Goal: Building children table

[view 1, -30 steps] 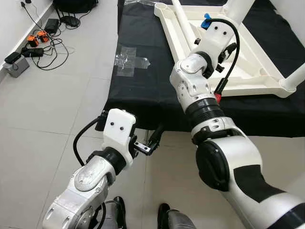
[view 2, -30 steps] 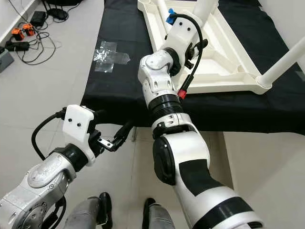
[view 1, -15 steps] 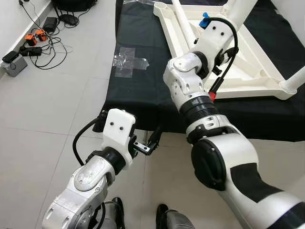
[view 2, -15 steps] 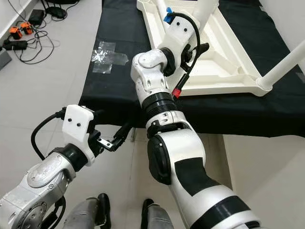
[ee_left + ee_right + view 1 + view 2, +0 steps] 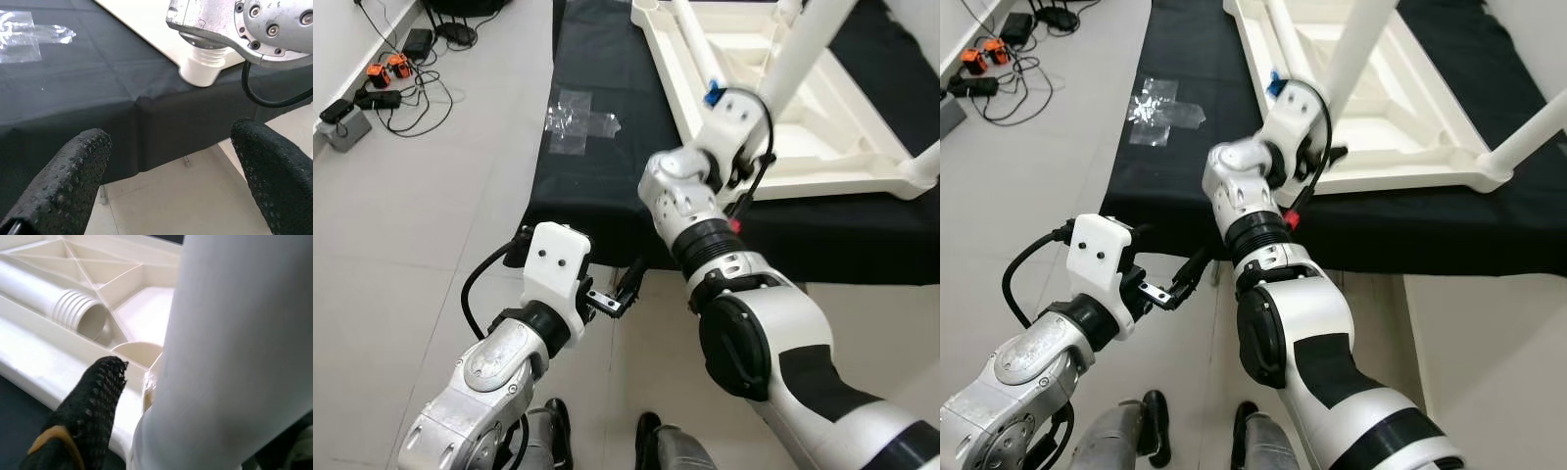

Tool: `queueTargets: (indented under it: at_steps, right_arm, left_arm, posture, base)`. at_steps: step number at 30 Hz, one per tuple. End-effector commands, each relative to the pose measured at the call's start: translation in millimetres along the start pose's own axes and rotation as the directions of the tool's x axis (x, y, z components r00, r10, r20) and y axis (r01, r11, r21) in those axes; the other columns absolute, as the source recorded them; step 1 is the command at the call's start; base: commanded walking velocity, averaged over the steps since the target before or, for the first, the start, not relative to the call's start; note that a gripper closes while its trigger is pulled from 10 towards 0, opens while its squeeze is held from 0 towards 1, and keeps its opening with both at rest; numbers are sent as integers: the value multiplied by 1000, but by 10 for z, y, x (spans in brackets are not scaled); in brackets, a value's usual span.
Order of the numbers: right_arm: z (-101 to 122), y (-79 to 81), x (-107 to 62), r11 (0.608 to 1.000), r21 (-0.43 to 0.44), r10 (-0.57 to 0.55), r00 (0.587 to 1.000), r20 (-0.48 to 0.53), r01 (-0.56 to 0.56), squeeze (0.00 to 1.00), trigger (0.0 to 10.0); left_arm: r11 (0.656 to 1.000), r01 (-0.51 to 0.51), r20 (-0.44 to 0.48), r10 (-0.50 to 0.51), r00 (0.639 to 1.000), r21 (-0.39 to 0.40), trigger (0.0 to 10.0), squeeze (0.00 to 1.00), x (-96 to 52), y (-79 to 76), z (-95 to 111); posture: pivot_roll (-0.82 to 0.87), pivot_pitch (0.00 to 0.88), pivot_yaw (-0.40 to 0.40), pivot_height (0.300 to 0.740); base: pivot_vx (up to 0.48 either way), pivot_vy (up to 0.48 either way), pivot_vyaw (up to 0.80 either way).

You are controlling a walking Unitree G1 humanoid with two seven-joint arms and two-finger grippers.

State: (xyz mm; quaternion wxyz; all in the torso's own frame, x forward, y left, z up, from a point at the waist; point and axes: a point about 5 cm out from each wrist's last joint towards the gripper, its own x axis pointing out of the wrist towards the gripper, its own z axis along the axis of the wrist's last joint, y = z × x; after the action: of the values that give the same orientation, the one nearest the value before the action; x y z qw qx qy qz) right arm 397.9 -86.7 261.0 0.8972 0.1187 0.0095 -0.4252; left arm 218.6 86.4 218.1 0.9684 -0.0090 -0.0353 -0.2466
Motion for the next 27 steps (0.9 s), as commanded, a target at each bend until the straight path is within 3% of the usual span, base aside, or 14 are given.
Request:
queueTargets:
  at_steps: [1, 12, 17, 27]
  right_arm:
    - [29, -37, 72, 1000, 23, -15, 1000, -18, 15, 0, 10000]
    - [207, 72, -2, 990, 63, 116, 988, 98, -123, 0, 10000]
    - [238, 113, -56, 973, 25, 223, 959, 175, -230, 0, 10000]
    - [227, 69, -69, 953, 4, 293, 929, 228, -301, 0, 10000]
  left_arm:
    - [1000, 6, -13, -6, 1000, 2, 10000, 0, -16, -14, -25]
    - [1000, -3, -10, 3, 1000, 3, 10000, 0, -10, -4, -27]
    - [1000, -6, -6, 6, 1000, 8, 10000, 0, 1, 9, -25]
    - [1000, -8, -3, 8, 1000, 13, 10000, 0, 4, 21, -26]
  posture:
    - [80, 295, -98, 740]
    - [72, 292, -99, 740]
    - [69, 288, -101, 740]
    - [68, 276, -99, 740]
  base:
    - [0, 0, 0]
    - [0, 0, 0]
    - [0, 0, 0]
    - [0, 0, 0]
